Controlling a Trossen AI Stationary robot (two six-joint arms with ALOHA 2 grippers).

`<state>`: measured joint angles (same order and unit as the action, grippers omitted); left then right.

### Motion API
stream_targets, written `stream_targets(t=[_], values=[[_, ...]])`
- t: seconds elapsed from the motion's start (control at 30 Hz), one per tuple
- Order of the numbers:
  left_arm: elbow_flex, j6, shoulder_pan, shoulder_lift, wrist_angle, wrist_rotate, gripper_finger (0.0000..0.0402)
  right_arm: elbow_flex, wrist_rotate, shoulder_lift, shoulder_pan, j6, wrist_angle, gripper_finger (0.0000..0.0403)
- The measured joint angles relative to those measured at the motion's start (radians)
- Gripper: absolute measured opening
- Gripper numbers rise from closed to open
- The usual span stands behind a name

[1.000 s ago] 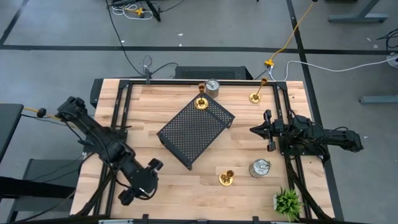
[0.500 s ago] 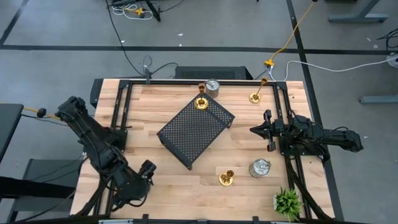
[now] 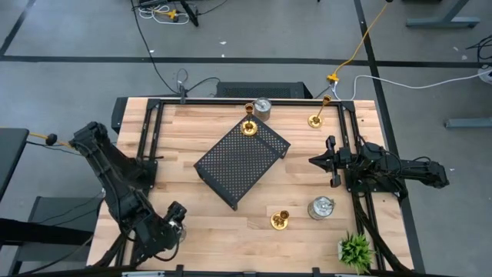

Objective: Pick & Place candle stick holders
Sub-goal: Put the bottom left silver scented candle on the shelf

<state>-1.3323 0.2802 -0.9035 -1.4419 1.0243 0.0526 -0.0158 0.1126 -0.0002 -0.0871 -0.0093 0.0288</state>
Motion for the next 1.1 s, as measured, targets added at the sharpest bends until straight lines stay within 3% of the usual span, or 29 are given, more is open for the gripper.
stream_targets(t=[0.4,1.1], values=[[0.000,-0.003,-0.027,-0.063,0.063,0.023,0.0392,0.000,0.000,0.000,0.000,0.000,0.000,0.0023],[0.000,-0.009,-0.038,-0.064,0.088,0.033,0.0392,0.000,0.000,0.000,0.000,0.000,0.000,0.0023]])
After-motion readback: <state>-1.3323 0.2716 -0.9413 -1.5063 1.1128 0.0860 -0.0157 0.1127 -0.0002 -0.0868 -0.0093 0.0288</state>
